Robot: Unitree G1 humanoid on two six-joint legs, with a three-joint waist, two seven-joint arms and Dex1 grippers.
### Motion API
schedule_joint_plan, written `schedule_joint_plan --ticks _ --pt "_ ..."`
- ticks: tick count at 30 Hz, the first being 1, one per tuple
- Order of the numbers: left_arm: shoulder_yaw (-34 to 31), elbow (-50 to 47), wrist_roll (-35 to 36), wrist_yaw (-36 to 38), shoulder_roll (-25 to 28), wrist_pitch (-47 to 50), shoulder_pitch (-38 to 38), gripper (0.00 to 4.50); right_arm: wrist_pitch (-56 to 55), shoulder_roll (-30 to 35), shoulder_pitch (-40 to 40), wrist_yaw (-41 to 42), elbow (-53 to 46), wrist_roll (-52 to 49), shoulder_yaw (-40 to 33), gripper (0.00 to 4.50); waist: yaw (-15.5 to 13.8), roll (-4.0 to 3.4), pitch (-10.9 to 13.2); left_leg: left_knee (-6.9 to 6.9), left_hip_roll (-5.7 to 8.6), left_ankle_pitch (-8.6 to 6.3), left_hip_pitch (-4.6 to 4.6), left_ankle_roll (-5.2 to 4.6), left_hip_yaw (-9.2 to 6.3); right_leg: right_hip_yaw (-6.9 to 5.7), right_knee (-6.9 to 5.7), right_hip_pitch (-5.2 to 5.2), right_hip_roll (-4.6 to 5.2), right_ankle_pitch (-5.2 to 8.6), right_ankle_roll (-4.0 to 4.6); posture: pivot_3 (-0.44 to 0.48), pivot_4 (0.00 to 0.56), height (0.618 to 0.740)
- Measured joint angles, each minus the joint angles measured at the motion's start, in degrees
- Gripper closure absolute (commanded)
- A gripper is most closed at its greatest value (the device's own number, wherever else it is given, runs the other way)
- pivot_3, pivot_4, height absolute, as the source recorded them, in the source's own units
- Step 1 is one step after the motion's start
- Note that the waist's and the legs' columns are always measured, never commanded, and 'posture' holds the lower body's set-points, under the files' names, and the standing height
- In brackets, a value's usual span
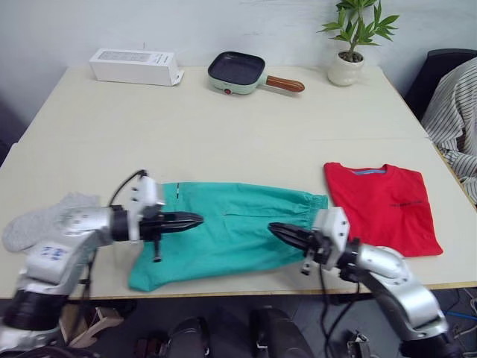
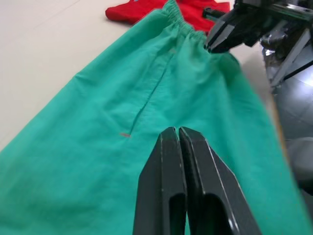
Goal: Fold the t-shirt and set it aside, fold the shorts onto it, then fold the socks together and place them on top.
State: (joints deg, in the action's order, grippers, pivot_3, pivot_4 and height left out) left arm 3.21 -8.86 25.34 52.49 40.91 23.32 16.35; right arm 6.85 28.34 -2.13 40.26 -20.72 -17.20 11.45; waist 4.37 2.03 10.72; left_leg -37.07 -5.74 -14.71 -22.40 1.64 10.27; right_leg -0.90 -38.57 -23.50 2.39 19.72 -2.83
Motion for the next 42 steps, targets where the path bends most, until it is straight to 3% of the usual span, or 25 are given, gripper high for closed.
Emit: schedule_joint_plan --ticks 5,12,16,22,28,31,36,42 --pt "4.2 5.8 -12.3 -10.3 -7.0 -8.1 -1.1 4.47 -5.4 -8.7 2.6 -10.3 3.8 10.3 2.8 4.49 0.0 0.02 0.0 0.01 -0.07 0.00 -0.01 0.06 0.02 0.02 -0.08 -0.07 -0.01 0.01 -0.01 0.000 0.150 0.740" --pt "3.6 8.9 -16.7 -15.3 -9.3 -13.2 -1.9 4.47 -12.3 -10.9 4.3 -15.0 11.7 12.3 -2.1 4.49 -0.4 0.20 -0.3 0.08 -0.09 0.06 0.30 -0.17 0.01 0.00 -0.13 0.23 0.10 -0.06 -0.04 0.000 0.150 0.740" --pt "3.6 10.4 -17.9 -16.1 -9.5 -15.4 -2.3 4.47 -14.3 -13.7 3.9 -17.0 16.7 8.2 -7.9 4.49 -0.9 0.17 -0.8 0.12 -0.14 0.06 0.33 -0.17 0.01 0.01 -0.12 0.24 0.11 -0.05 -0.03 0.000 0.150 0.740" --pt "2.8 13.6 -18.6 -17.3 -10.6 -18.1 -2.3 4.47 -7.5 -16.5 1.7 -18.1 17.5 -1.7 -14.3 4.49 -1.4 -0.14 -1.3 0.12 -0.16 -0.09 0.43 -0.43 -0.07 -0.05 -0.03 0.47 0.21 -0.05 -0.03 0.000 0.150 0.740" --pt "0.8 17.7 -18.7 -17.2 -10.6 -22.6 -1.7 4.47 1.6 -17.0 0.1 -16.9 8.5 -17.5 -20.0 4.49 -1.2 -0.34 -1.5 0.25 -0.15 -0.12 0.54 -0.49 -0.15 -0.04 0.01 0.56 0.20 -0.05 -0.03 0.000 0.150 0.740" --pt "-0.2 19.0 -18.0 -15.3 -10.7 -24.2 -1.2 4.47 5.4 -16.6 -3.1 -17.0 5.9 -20.8 -20.6 4.49 -1.1 -0.34 -1.4 0.39 -0.11 -0.12 0.68 -0.48 -0.19 -0.01 0.04 0.59 0.16 -0.05 0.03 0.000 0.150 0.740" --pt "0.5 17.7 -14.4 -9.7 -13.3 -23.3 2.2 4.47 8.2 -11.3 -9.1 -18.0 7.1 -9.4 -12.8 4.49 -1.5 -0.32 -1.4 0.80 -0.02 -0.08 0.64 -0.45 -0.19 -0.05 0.50 0.58 0.16 -0.05 0.02 0.000 0.150 0.740" --pt "6.0 19.2 -18.2 -9.7 -17.8 -20.8 8.8 4.47 6.0 -12.3 -9.7 -20.7 15.0 1.0 -8.6 4.49 -2.2 -0.32 -1.4 0.80 0.09 0.03 0.21 -0.10 -0.06 0.06 0.75 0.22 0.06 -0.05 -0.14 0.000 0.150 0.740"
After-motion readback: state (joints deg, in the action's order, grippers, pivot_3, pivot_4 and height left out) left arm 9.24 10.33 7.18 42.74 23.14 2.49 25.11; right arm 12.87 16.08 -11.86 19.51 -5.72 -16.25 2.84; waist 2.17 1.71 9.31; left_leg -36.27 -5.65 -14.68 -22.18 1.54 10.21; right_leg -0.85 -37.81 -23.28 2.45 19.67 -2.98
